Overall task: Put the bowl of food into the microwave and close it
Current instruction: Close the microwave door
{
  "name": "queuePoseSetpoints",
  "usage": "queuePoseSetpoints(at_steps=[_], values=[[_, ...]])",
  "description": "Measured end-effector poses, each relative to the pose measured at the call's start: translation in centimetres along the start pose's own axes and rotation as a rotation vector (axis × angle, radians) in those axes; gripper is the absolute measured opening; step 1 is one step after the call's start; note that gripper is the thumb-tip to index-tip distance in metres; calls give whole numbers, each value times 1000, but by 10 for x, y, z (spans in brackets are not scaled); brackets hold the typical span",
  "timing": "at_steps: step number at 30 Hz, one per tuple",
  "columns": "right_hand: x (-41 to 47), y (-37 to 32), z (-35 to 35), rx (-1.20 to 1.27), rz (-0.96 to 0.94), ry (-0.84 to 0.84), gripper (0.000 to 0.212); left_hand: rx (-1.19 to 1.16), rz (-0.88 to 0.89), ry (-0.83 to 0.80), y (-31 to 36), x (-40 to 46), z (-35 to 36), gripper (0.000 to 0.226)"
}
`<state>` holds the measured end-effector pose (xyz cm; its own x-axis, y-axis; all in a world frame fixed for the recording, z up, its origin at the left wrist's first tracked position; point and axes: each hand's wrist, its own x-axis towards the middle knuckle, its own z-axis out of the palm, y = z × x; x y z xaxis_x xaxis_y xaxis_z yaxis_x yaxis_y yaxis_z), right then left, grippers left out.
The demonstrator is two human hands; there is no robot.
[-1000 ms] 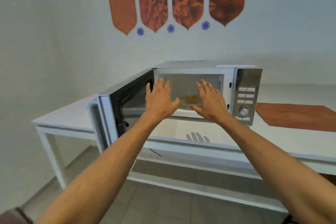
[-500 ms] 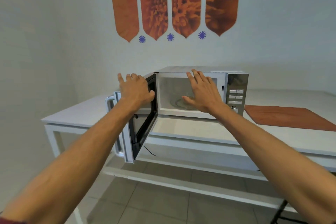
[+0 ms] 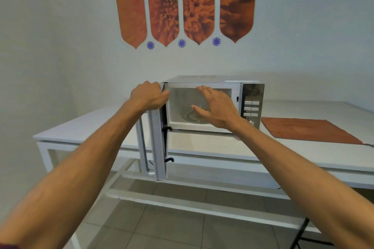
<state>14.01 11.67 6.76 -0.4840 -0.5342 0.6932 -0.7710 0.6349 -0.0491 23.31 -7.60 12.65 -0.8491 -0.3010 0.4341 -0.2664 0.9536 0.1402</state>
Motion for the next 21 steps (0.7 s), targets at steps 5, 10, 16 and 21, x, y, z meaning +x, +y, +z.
queuePoseSetpoints(at_steps=[5,10,16,21], values=[[-7,-1,-5,302,32,-23,62,-156,150,-41,23,19,14,38],[-6,28,-12,95,100,-116,86,-216,344,5,53,39,46,40],[-2,78,-6,-111,119,-86,87,-194,440,16,96,73,88,51],[4,124,8,-210,151,-64,75,-164,488,44,121,105,117,60]])
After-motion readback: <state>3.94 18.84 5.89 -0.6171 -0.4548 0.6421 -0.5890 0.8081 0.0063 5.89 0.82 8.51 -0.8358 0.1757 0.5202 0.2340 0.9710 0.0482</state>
